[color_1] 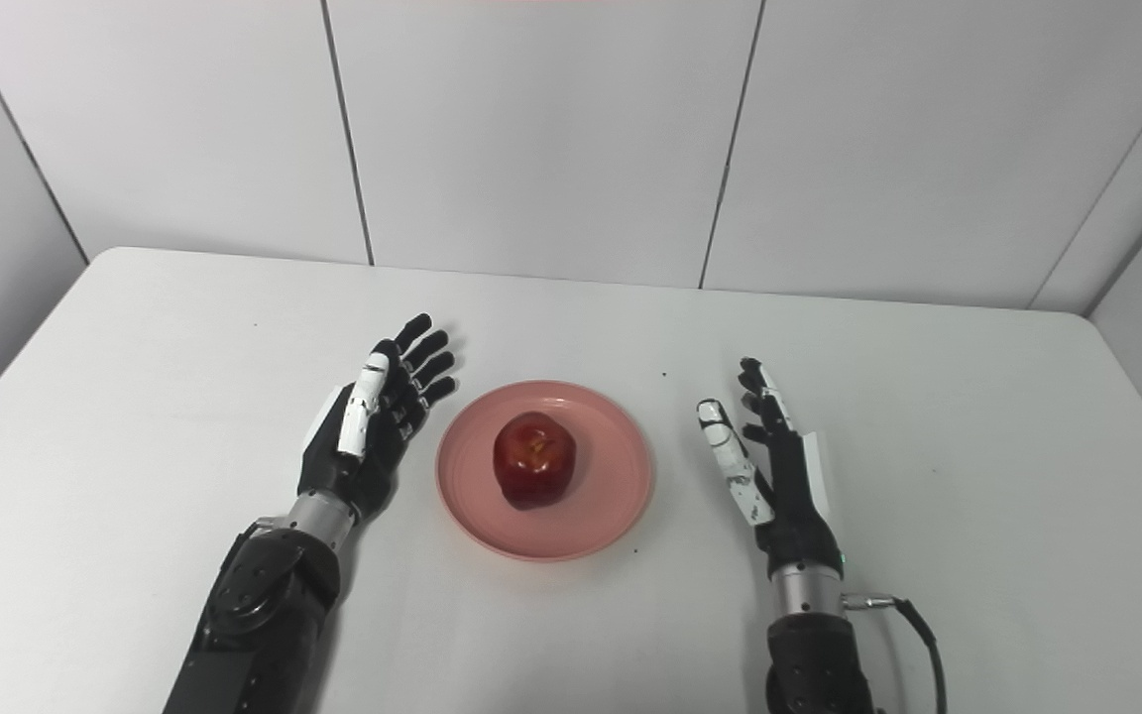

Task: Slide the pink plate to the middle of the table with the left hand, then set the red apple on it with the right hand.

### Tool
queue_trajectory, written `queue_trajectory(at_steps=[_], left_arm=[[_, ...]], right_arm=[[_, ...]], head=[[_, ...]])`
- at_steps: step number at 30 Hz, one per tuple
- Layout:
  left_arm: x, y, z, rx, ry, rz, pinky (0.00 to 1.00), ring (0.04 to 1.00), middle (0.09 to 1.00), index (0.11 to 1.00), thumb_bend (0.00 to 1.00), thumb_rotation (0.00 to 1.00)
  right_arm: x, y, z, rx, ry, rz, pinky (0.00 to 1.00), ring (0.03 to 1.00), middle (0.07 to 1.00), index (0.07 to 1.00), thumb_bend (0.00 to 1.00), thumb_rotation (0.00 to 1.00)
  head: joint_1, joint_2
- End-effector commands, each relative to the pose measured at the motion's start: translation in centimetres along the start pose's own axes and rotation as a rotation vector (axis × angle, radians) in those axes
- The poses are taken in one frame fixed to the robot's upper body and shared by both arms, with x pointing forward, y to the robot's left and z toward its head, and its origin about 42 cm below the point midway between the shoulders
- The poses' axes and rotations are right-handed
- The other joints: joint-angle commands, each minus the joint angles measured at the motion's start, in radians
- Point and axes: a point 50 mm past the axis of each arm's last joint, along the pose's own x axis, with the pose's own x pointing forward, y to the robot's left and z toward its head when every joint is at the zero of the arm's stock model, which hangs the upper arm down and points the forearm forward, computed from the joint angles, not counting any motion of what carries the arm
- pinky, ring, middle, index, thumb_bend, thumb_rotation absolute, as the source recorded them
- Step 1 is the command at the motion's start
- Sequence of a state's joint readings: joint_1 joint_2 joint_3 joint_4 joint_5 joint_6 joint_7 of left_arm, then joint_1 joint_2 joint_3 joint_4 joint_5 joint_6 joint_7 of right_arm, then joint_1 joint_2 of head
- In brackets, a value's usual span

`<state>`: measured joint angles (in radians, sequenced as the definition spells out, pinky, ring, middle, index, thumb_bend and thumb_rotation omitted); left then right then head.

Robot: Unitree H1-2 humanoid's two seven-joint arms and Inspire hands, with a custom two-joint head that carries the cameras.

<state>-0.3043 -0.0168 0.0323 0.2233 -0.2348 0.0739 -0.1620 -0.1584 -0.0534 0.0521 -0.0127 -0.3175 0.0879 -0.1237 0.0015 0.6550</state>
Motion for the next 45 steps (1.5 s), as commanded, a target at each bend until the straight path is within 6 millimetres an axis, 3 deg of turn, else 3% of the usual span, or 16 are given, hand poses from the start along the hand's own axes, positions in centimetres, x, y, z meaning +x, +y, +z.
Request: queue_trajectory(at_steps=[1, 5, 12, 45], left_arm=[[-0.6, 0.5, -1.0, -0.008, 0.064, 0.014, 0.92, 0.931, 0.934, 0.914, 0.38, 1.00], [-0.6, 0.4, -1.0, -0.016, 0.062, 0.019, 0.92, 0.927, 0.929, 0.909, 0.37, 1.00], [-0.8, 0.4, -0.9, -0.010, 0.064, 0.020, 0.91, 0.924, 0.926, 0.908, 0.37, 1.00], [-0.9, 0.1, -0.7, -0.001, 0.043, 0.014, 0.92, 0.927, 0.928, 0.911, 0.37, 1.00]], right_arm=[[0.7, -0.2, 1.6, 0.047, -0.100, -0.018, 0.81, 0.889, 0.912, 0.917, 0.43, 1.00], [0.8, 0.1, 1.4, 0.089, -0.097, -0.005, 0.81, 0.895, 0.915, 0.914, 0.36, 1.00], [0.7, 0.5, 1.4, 0.102, -0.094, 0.006, 0.81, 0.898, 0.916, 0.912, 0.33, 1.00], [0.4, 0.9, 2.3, 0.137, -0.076, 0.009, 0.84, 0.910, 0.922, 0.919, 0.30, 1.00]], head=[[0.001, -0.001], [0.004, -0.002], [0.001, -0.005], [0.015, -0.015]])
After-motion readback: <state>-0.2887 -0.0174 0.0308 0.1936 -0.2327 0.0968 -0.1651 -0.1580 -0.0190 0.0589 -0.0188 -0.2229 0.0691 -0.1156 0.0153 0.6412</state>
